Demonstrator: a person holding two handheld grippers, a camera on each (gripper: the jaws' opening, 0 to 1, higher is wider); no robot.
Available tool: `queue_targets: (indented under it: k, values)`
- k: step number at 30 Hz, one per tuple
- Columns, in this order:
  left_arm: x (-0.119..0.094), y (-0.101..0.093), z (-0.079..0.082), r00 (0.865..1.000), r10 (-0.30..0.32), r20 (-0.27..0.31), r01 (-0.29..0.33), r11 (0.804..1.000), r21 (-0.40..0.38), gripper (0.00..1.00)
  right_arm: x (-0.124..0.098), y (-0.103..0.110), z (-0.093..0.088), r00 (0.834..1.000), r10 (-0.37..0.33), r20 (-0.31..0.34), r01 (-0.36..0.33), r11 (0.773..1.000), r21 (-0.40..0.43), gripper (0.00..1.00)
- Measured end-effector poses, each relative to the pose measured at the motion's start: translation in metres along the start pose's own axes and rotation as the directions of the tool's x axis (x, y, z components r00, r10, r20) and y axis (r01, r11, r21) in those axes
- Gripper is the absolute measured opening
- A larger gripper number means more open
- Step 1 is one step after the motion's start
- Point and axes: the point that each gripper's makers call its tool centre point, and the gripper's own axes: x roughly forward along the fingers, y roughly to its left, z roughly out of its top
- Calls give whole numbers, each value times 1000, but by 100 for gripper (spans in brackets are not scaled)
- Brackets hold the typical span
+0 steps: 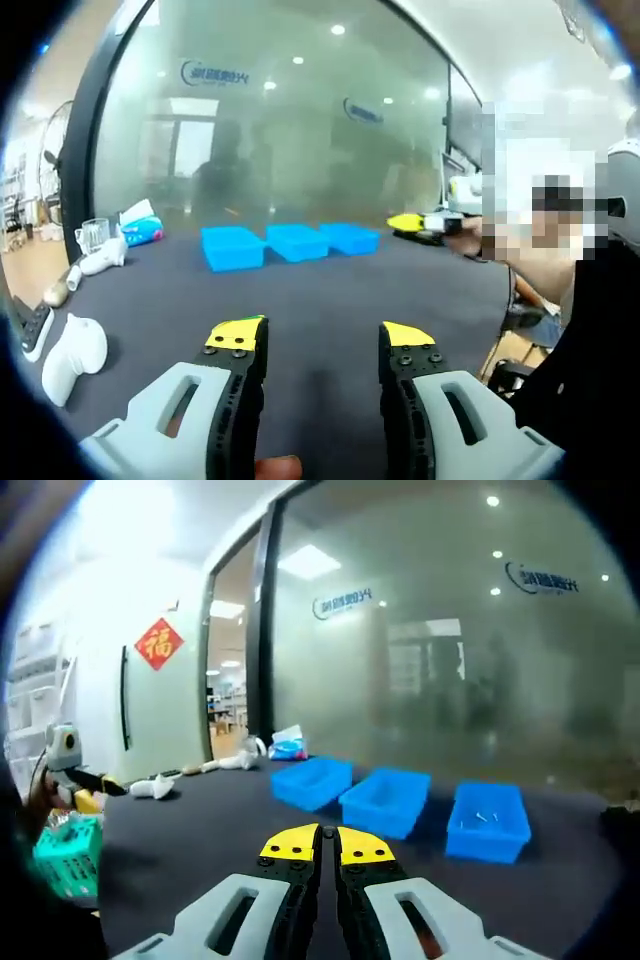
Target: Sort the screws, nuts, and washers into the corresponding bins
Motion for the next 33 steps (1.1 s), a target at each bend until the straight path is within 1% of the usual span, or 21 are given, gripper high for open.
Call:
queue_targets:
  k: [6, 8, 11, 13, 16, 18, 23, 26, 28, 31, 33]
  values:
    - [-1, 7, -4, 1000, 14, -3, -14, 1000, -8, 43, 45, -35, 3, 999, -47, -20, 47, 998, 36, 3]
    - [-1, 8, -4, 1000, 14, -3, -14, 1000, -12, 43, 57, -39, 4, 998, -55, -28, 55, 998, 33, 3]
    - [0, 7, -2, 1000, 12, 0, -12, 1000, -10, 43, 78, -46, 4, 996, -69, -53, 70, 998, 10, 3]
    - [0, 6, -2, 1000, 9, 1, -9, 1000, -11, 43, 97, -53, 1, 992, -85, -92, 83, 996, -29, 3]
    - [1, 5, -3, 1000, 7, 0, -7, 1000, -13, 43, 118, -55, 0, 989, -88, -122, 82, 995, -58, 3]
    - [1, 5, -4, 1000, 7, -3, -7, 1000, -13, 43, 130, -57, 1, 986, -99, -131, 88, 993, -83, 3]
    - [2, 5, -4, 1000, 8, -4, -8, 1000, -16, 43, 154, -57, -1, 980, -110, -167, 95, 991, -96, 3]
    - [2, 4, -4, 1000, 5, -3, -5, 1000, -16, 43, 164, -59, -3, 977, -117, -179, 100, 990, -97, 3]
    - [2, 4, -3, 1000, 4, -1, -4, 1000, -17, 43, 171, -57, -6, 975, -106, -193, 92, 993, -79, 3]
    - [1, 5, -3, 1000, 7, 0, -7, 1000, -16, 43, 176, -54, -12, 971, -109, -213, 89, 991, -103, 3]
    - [1, 6, -2, 1000, 9, -1, -9, 1000, -14, 43, 179, -54, -15, 969, -106, -221, 85, 991, -104, 4]
